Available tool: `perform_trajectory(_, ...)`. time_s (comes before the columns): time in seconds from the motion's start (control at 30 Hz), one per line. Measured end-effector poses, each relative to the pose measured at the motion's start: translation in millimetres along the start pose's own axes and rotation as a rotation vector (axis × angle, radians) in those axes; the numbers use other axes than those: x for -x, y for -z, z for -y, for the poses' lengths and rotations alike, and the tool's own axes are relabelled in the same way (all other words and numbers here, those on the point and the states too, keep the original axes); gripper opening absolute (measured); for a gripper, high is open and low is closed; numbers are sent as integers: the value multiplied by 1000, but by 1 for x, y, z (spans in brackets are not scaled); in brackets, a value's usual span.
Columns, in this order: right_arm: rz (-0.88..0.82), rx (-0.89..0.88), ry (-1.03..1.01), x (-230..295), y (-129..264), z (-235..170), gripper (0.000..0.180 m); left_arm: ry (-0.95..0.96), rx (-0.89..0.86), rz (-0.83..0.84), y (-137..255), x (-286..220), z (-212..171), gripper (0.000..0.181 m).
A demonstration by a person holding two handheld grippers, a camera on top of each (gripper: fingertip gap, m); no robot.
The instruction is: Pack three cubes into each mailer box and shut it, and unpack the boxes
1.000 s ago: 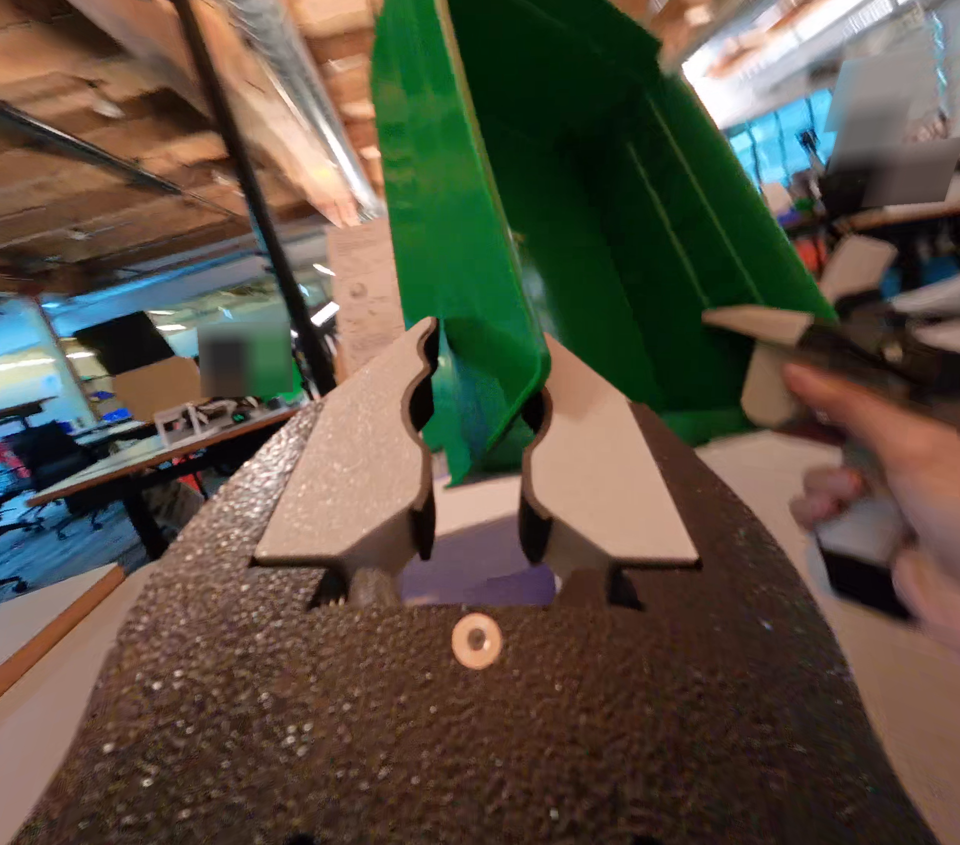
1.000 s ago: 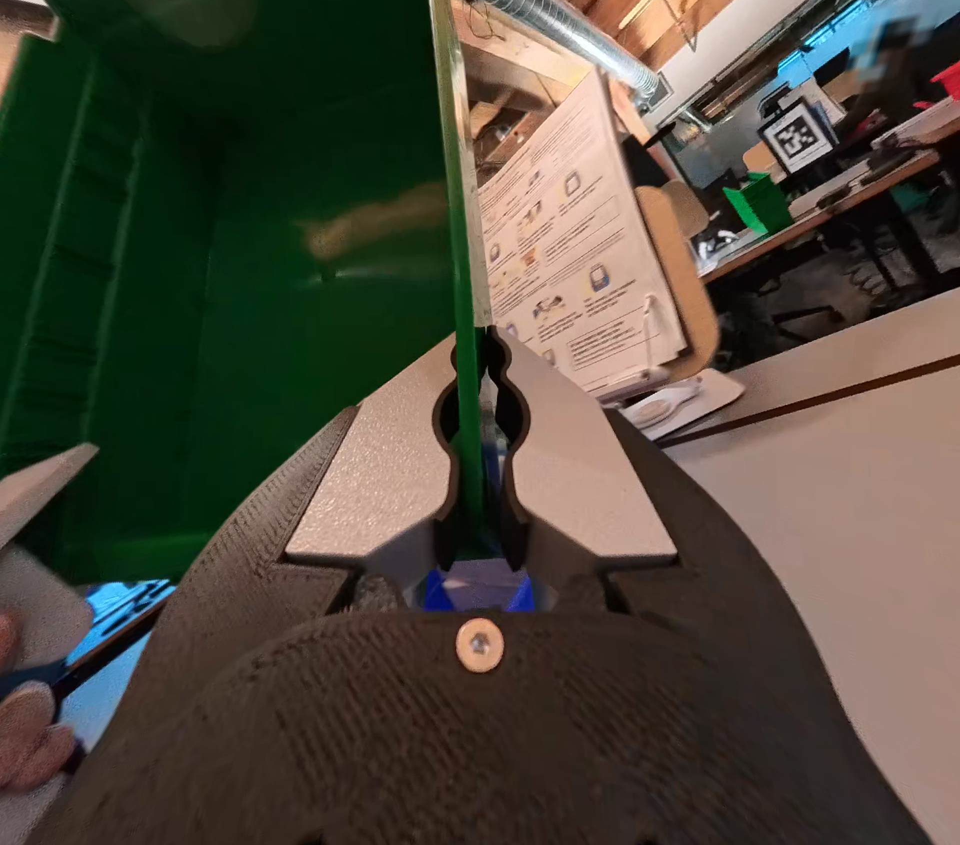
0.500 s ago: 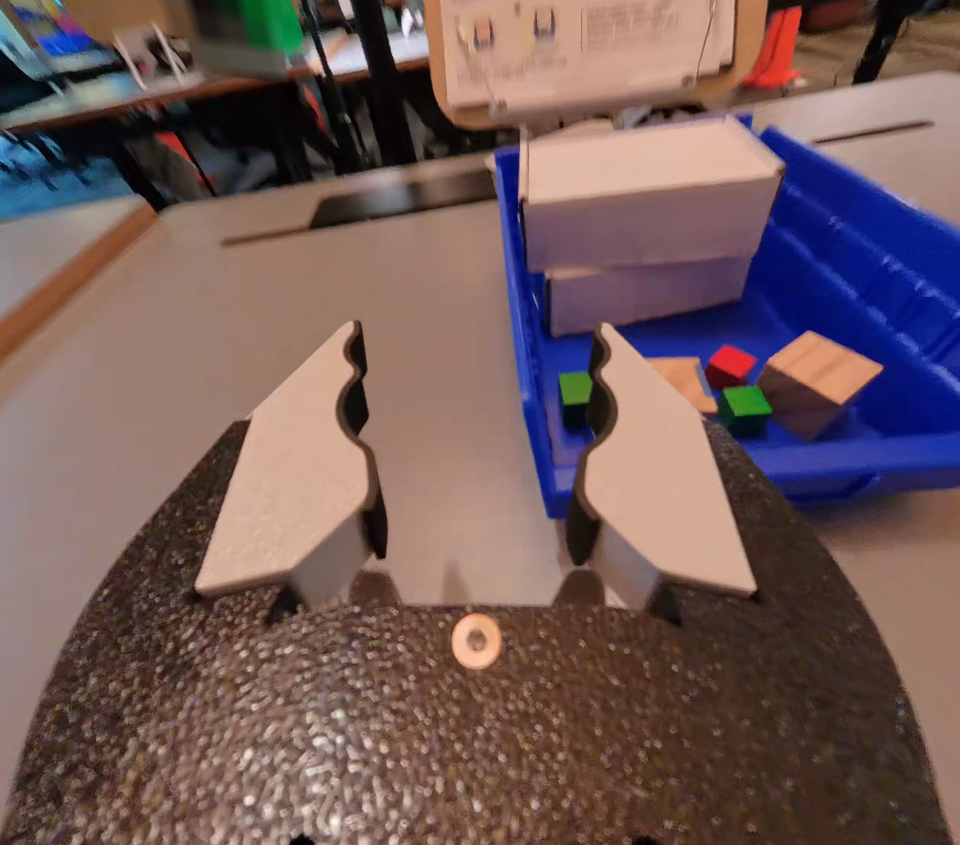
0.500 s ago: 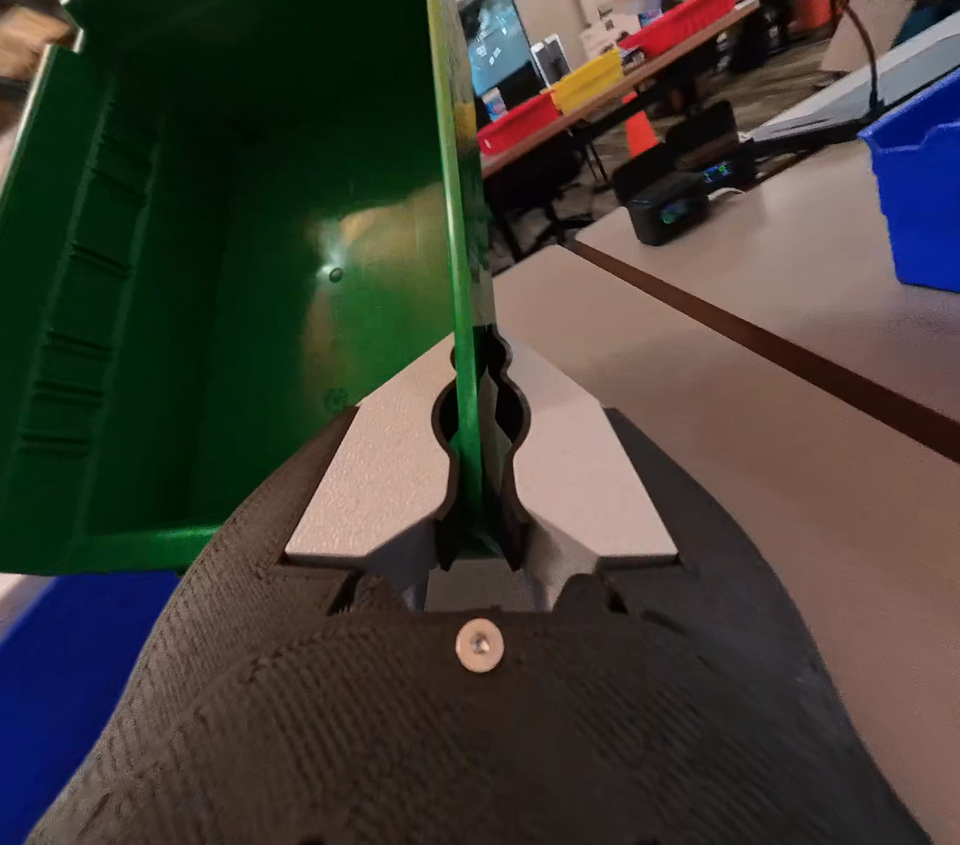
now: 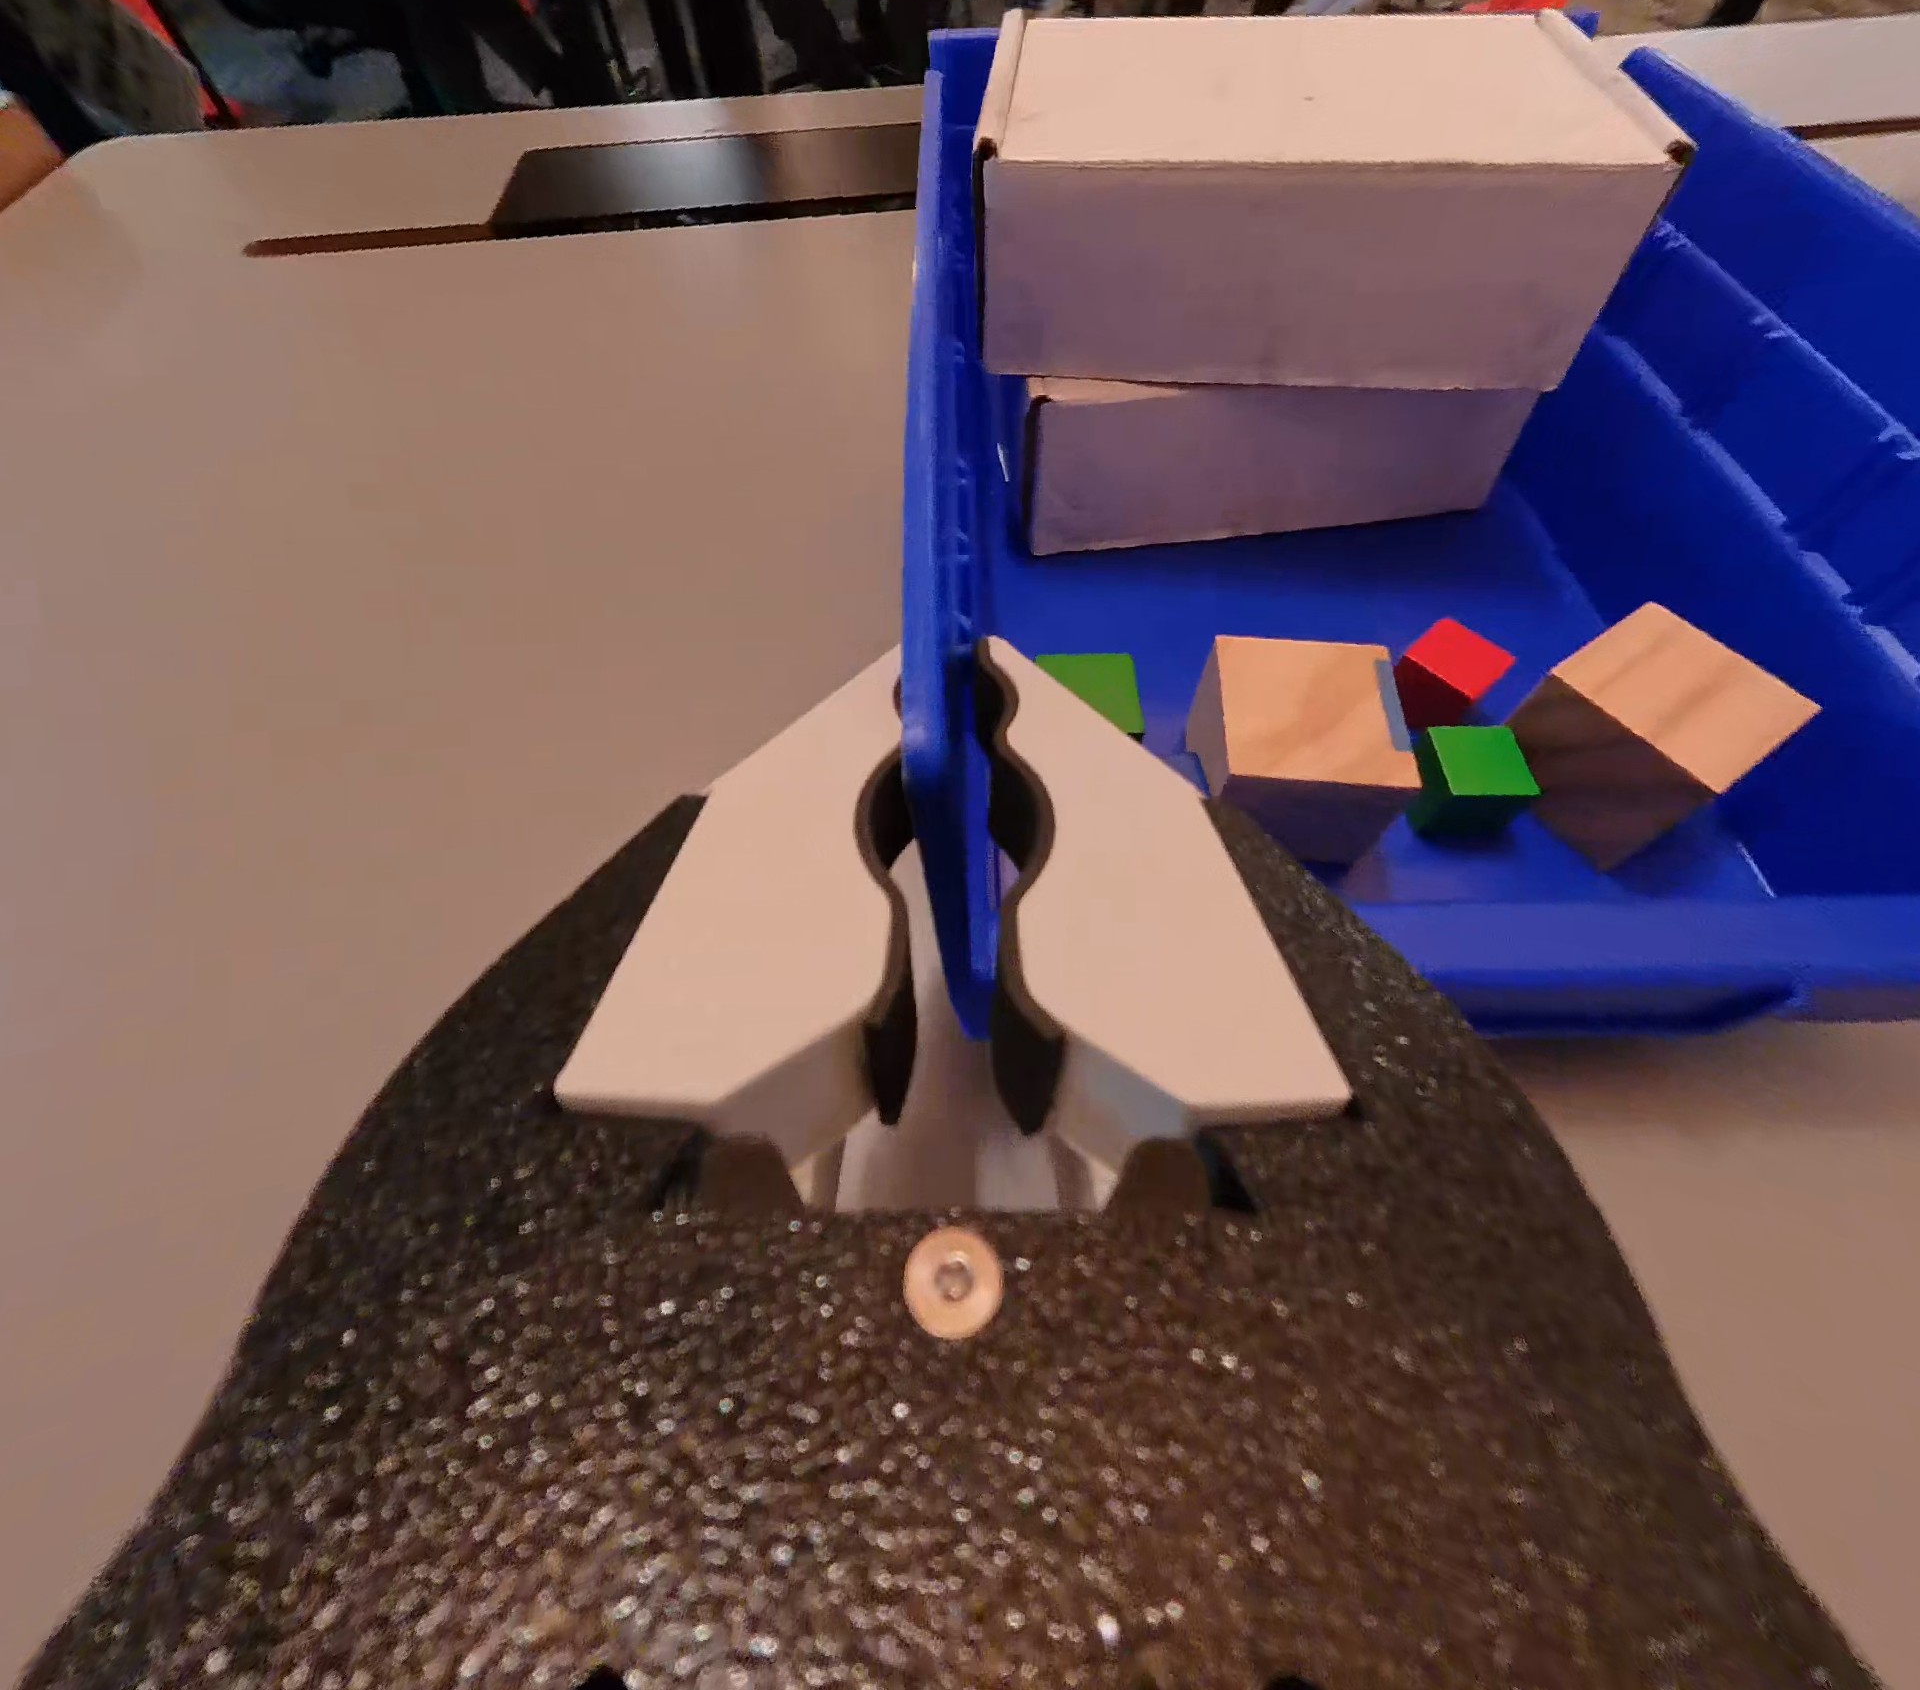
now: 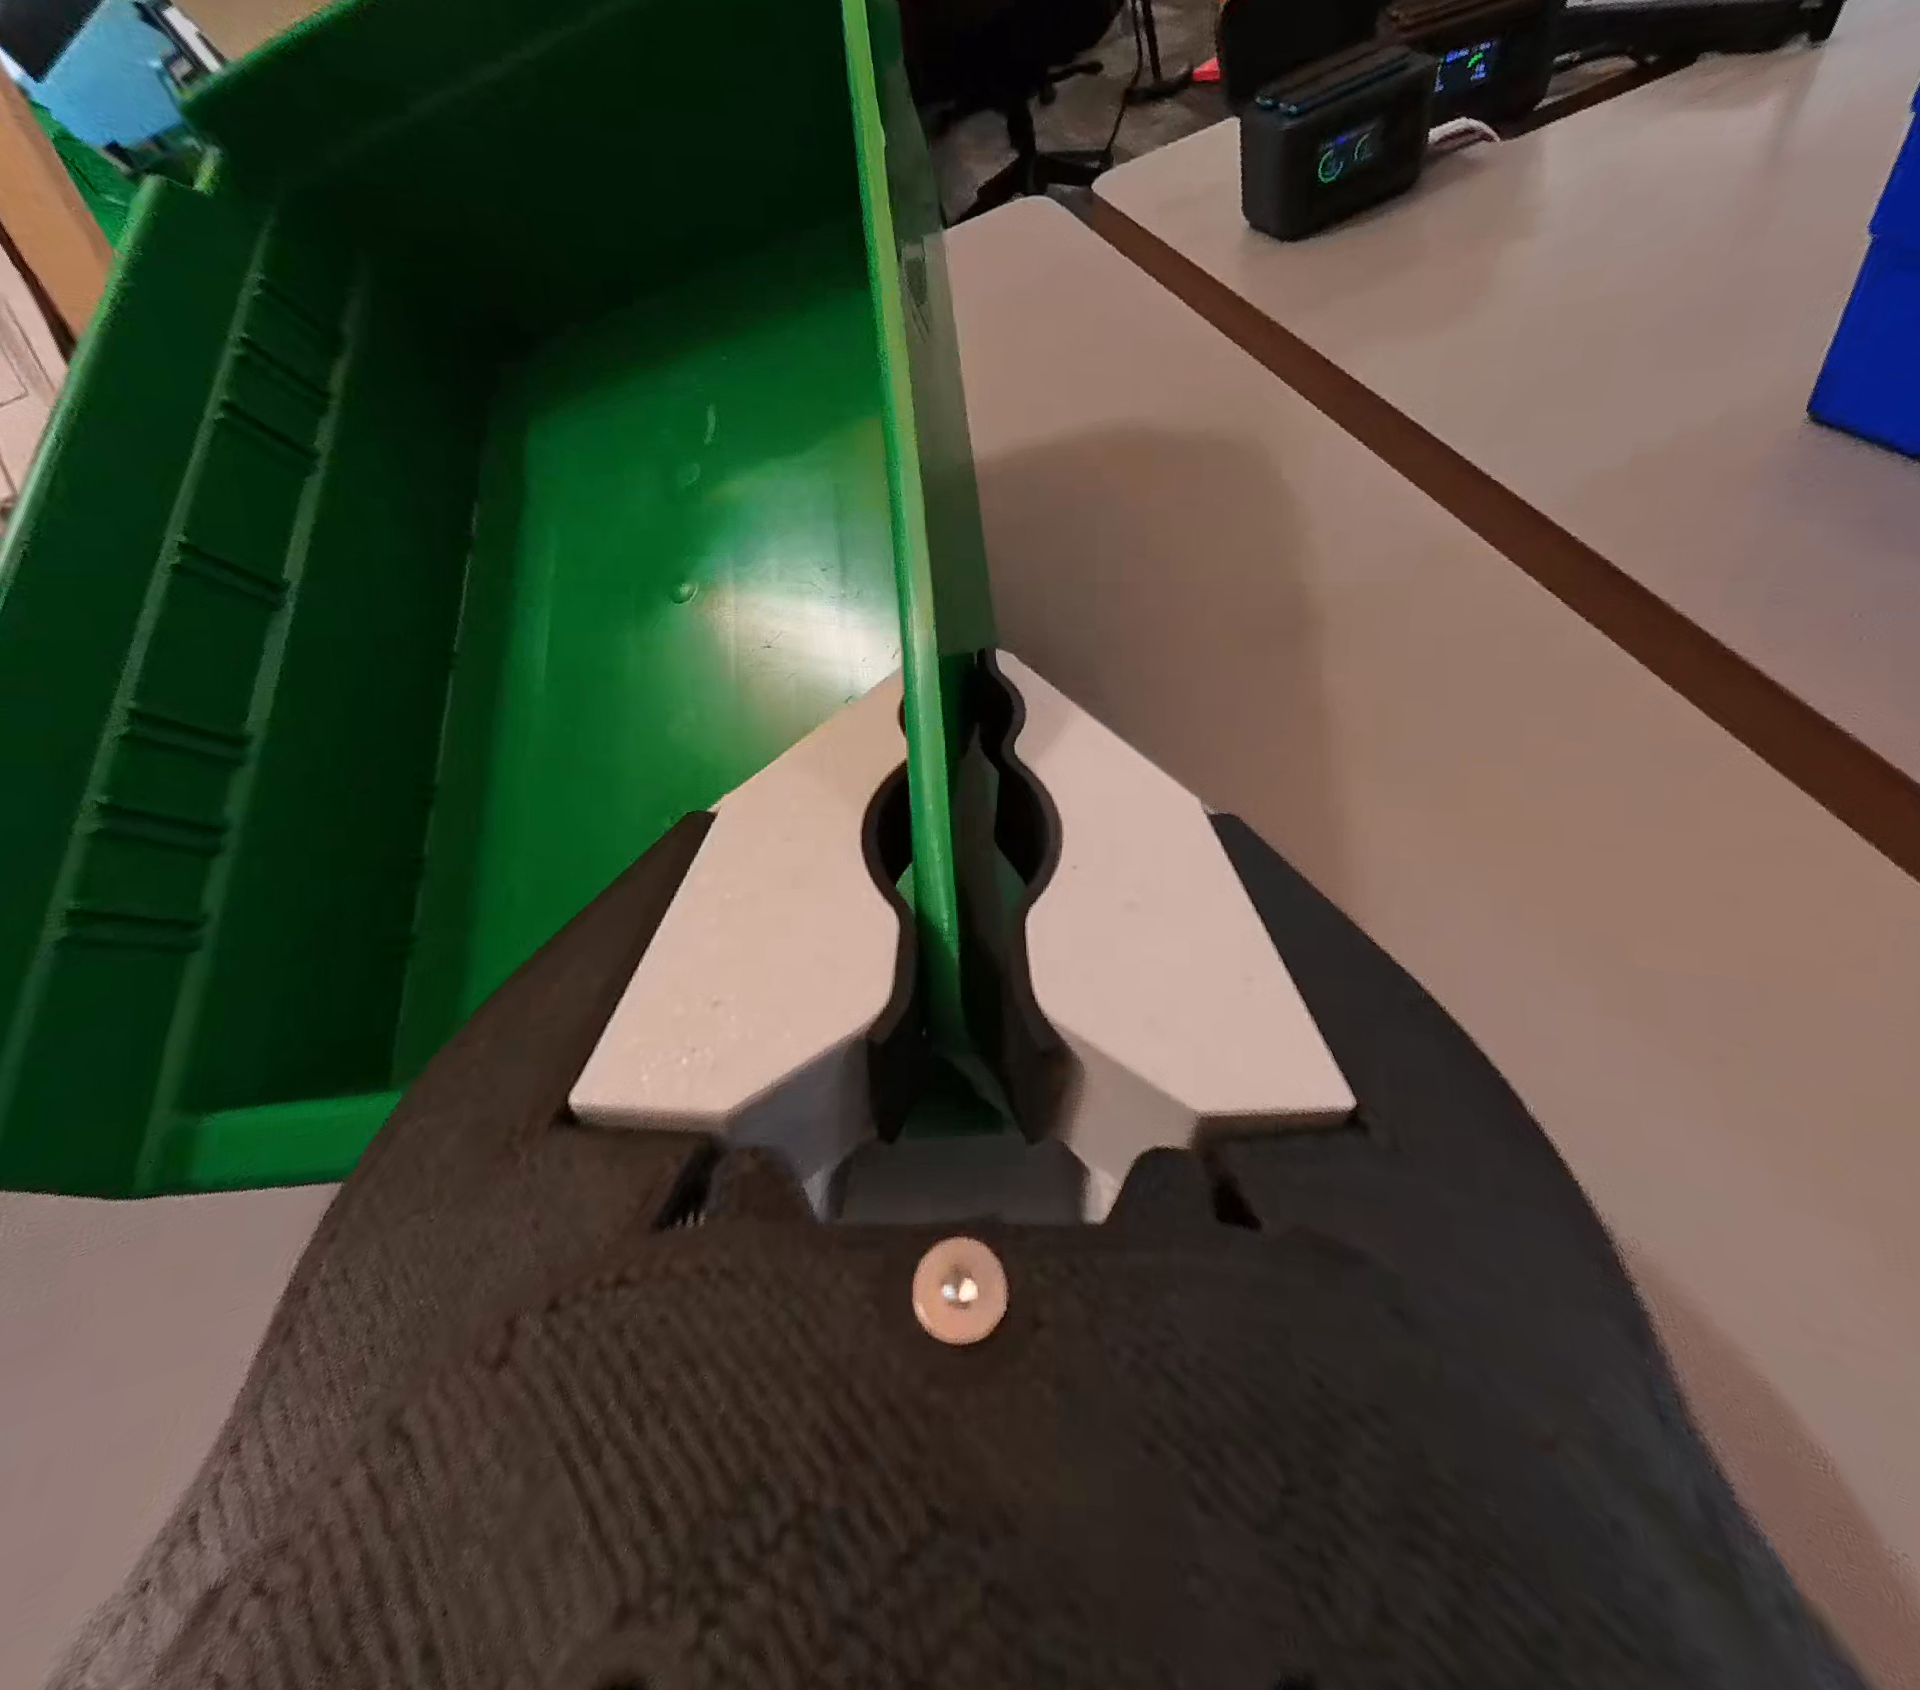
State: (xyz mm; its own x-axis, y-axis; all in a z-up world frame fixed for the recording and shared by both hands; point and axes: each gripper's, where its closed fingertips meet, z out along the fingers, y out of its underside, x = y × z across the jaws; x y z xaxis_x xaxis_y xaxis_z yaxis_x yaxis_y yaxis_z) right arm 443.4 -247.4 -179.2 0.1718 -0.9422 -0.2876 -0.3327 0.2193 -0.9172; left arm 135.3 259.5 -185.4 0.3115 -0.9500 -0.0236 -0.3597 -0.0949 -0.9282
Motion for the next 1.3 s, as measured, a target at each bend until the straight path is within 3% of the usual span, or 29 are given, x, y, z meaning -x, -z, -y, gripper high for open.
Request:
perform_trajectory(0.37,8,-25,-41,-7,-15,7,4,76,53,131,7,164,-7,3)
perform_trajectory(0.67,13,-39,142,-21,-19,17,2,117,92,100,-30,234,1,4)
perform_trajectory(0.7,9,-60,182,-25,-20,20,6,119,102,91,-35,238,2,3)
perform_trajectory(0.8,-66,-106,194,-37,-13,25,57,110,173,108,-40,245,0,8)
perform_trajectory(0.93,-193,-106,377,-35,11,43,108,-69,180,227,-28,257,31,72)
perform_trajectory(1.03,-175,-219,577,5,33,78,117,-331,115,196,-23,242,87,85)
perform_trajectory(1.13,26,-268,618,69,38,81,122,-601,263,-21,-43,202,108,118)
perform_trajectory(1.23,351,-216,611,141,37,53,125,-848,342,-282,-65,158,117,109)
perform_trajectory(1.3,478,-174,597,168,38,38,125,-997,405,-345,-83,146,121,120)
